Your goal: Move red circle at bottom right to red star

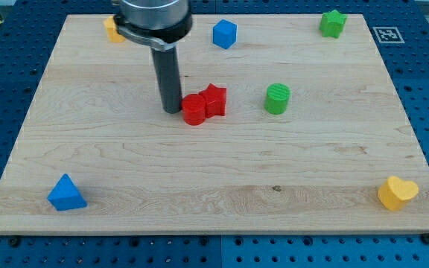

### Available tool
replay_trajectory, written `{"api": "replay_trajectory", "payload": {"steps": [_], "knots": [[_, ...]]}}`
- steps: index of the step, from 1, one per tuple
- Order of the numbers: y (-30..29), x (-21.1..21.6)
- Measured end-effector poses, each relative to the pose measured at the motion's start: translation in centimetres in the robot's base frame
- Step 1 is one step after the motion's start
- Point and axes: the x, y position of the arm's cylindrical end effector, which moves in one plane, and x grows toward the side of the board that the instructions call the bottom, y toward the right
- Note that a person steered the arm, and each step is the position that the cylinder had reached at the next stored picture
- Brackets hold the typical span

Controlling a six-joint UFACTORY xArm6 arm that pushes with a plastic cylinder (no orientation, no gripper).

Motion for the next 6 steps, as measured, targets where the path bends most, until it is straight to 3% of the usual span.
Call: {"api": "replay_trajectory", "payload": {"steps": [3,5,6], "knots": [[3.0,0.3],[-0.2,1.9],[3.9,2.2]]}}
